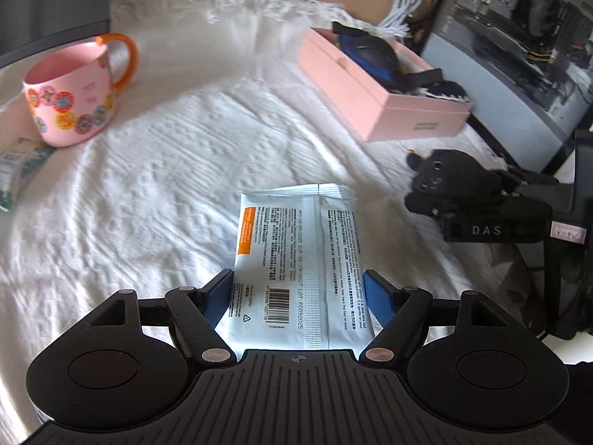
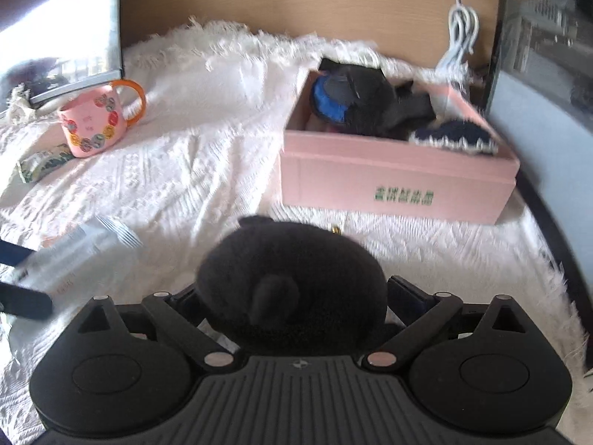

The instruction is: Organize soft objects

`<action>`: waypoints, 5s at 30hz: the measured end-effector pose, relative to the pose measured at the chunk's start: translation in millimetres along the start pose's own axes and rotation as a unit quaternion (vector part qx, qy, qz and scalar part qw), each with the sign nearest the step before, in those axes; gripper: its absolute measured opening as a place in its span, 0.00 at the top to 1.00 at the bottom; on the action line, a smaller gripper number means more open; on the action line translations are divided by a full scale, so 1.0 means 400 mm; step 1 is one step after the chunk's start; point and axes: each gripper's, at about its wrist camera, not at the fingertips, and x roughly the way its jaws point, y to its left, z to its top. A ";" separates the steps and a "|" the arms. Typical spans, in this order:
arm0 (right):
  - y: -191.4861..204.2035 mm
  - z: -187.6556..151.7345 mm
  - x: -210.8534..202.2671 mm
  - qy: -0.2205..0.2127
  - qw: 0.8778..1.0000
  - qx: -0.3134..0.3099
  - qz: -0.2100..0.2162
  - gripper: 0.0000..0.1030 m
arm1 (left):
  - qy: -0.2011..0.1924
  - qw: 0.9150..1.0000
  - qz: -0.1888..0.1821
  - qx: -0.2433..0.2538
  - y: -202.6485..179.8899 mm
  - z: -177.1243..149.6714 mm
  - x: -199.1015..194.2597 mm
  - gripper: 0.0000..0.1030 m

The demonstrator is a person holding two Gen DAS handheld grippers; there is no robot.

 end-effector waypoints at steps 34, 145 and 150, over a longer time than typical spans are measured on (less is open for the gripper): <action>-0.105 0.108 -0.282 -0.038 0.998 0.013 -0.052 0.16 | -0.053 0.993 -0.081 0.073 -0.117 0.178 0.020 0.22; -0.228 -0.072 -0.008 -0.024 0.996 0.057 -0.064 0.00 | -0.158 0.977 0.141 0.007 -0.410 0.039 0.261 0.77; -0.227 -0.073 -0.011 -0.024 0.996 0.057 -0.064 0.00 | -0.158 0.978 0.137 0.004 -0.406 0.039 0.260 0.77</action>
